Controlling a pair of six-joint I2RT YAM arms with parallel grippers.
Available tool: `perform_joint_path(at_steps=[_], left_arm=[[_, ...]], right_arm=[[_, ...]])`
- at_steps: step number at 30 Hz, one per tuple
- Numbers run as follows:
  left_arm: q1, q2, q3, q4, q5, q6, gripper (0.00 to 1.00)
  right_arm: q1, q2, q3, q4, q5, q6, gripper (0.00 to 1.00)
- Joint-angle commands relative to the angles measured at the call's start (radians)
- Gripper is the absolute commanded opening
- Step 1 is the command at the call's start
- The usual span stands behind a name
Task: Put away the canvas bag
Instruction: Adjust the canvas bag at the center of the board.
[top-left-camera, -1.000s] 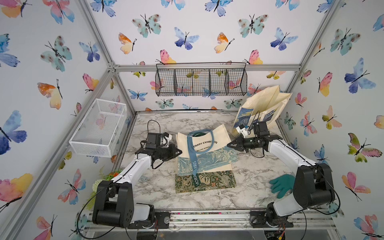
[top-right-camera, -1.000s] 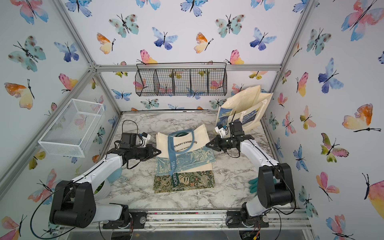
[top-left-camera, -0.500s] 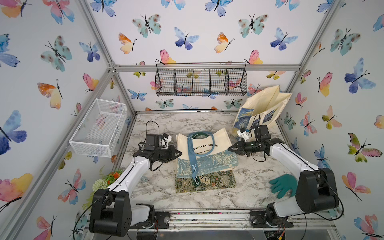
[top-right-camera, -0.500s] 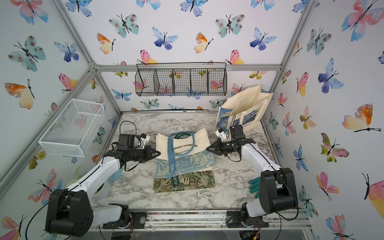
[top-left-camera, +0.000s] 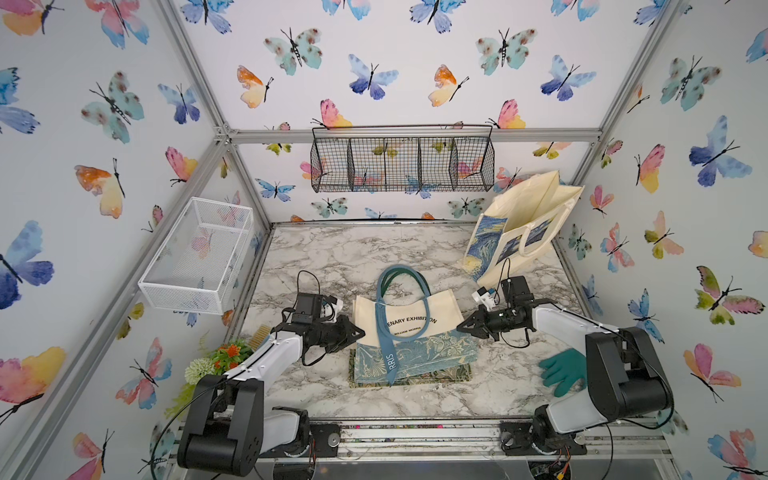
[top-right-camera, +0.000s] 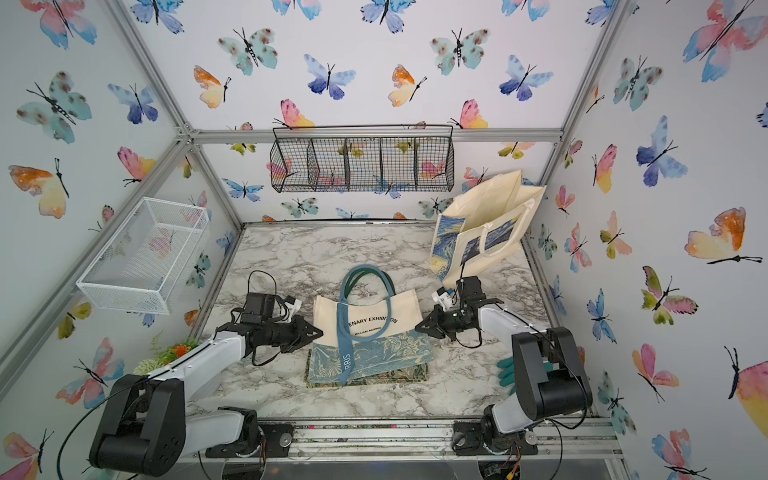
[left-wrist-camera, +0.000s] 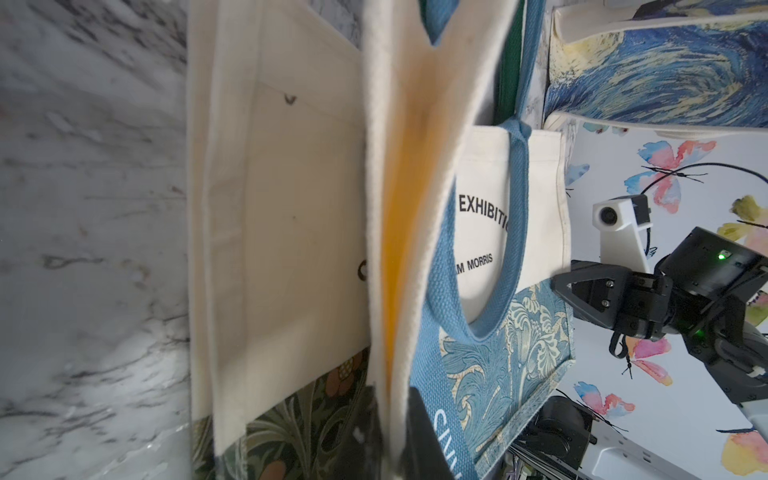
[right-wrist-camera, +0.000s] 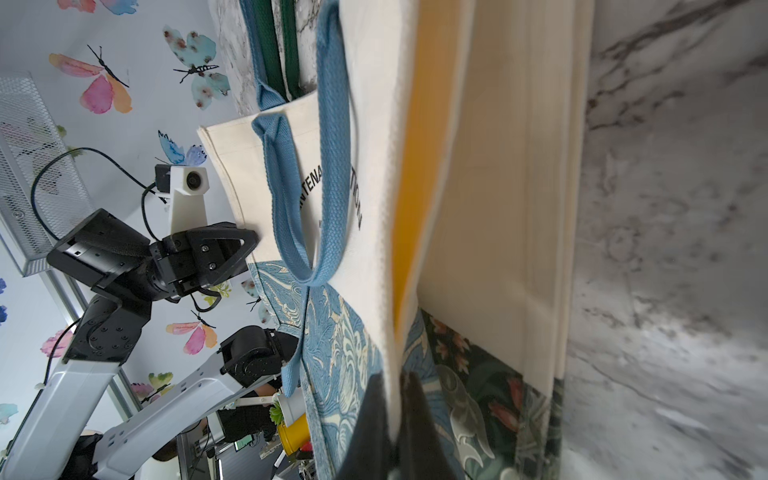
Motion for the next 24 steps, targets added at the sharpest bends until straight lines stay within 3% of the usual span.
perform_joint_path(at_steps=[1, 6, 10, 17, 21, 24], left_arm=[[-0.005, 0.024, 0.011, 0.046, 0.028, 0.008, 0.16], [-0.004, 0.032, 0.003, 0.059, 0.014, 0.012, 0.17], [-0.004, 0.066, 0.004, 0.069, 0.017, 0.018, 0.28], [-0.004, 0.064, 0.021, 0.038, -0.018, 0.040, 0.34], [-0.004, 0.069, 0.033, 0.036, -0.025, 0.043, 0.33], [-0.005, 0.075, 0.053, 0.031, -0.035, 0.052, 0.22]], right_arm=[[0.013, 0.014, -0.010, 0.014, -0.029, -0.010, 0.02], [0.013, -0.014, -0.013, -0.008, 0.000, -0.022, 0.02], [0.012, 0.004, 0.012, -0.095, 0.080, -0.084, 0.04], [0.012, -0.022, 0.008, -0.126, 0.175, -0.101, 0.07], [0.012, -0.016, -0.011, -0.122, 0.158, -0.111, 0.09], [0.012, -0.020, -0.019, -0.117, 0.129, -0.111, 0.06]])
